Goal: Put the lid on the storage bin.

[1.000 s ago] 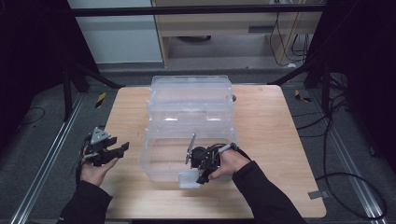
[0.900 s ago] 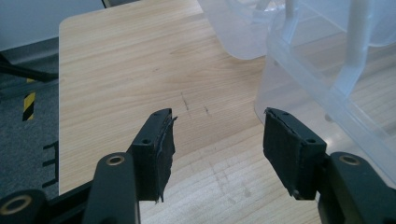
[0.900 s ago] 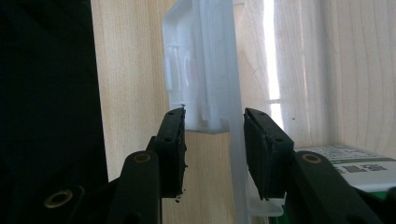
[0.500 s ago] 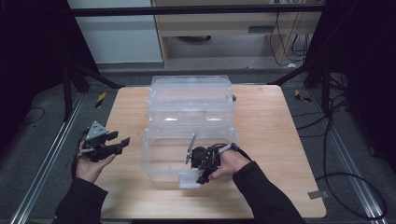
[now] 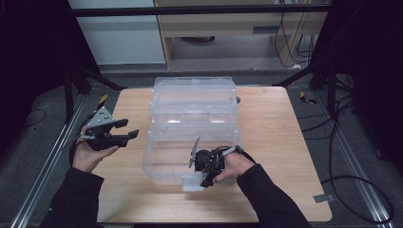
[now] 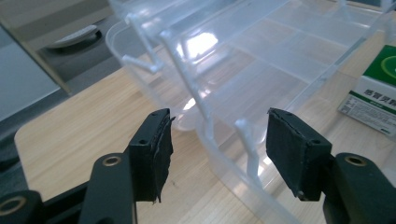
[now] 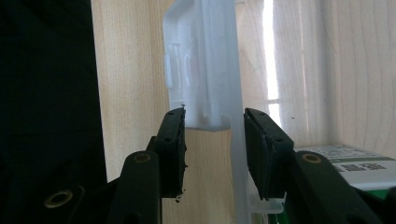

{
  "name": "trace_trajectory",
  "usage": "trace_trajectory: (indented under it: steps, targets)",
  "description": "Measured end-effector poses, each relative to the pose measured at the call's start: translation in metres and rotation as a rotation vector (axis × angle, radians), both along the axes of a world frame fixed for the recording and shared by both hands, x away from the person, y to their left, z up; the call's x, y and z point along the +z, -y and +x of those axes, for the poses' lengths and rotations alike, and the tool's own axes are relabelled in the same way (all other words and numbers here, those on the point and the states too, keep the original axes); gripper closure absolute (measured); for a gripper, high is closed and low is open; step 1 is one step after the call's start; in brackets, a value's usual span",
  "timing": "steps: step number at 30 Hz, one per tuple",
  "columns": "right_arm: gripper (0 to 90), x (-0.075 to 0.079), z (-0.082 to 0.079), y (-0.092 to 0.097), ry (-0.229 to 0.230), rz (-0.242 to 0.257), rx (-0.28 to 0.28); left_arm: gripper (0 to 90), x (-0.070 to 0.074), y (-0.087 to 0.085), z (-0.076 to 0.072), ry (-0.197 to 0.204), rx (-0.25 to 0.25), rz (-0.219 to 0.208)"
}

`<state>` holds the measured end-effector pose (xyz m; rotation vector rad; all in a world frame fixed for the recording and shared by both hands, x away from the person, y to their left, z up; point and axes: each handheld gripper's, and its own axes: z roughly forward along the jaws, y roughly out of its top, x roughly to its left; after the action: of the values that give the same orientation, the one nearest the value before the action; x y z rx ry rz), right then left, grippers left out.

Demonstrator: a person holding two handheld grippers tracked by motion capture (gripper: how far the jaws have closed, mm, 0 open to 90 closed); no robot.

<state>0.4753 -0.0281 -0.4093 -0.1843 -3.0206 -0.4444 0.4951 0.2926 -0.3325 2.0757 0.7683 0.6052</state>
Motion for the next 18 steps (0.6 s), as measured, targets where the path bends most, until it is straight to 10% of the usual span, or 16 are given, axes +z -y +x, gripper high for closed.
trace_trajectory:
  steps: [18]
  targets:
    - [60.4, 0.000, -0.001, 0.001, 0.008, 0.004, 0.007, 35.7, 0.032, 0.059, 0.022, 0.069, -0.230, 0.243]
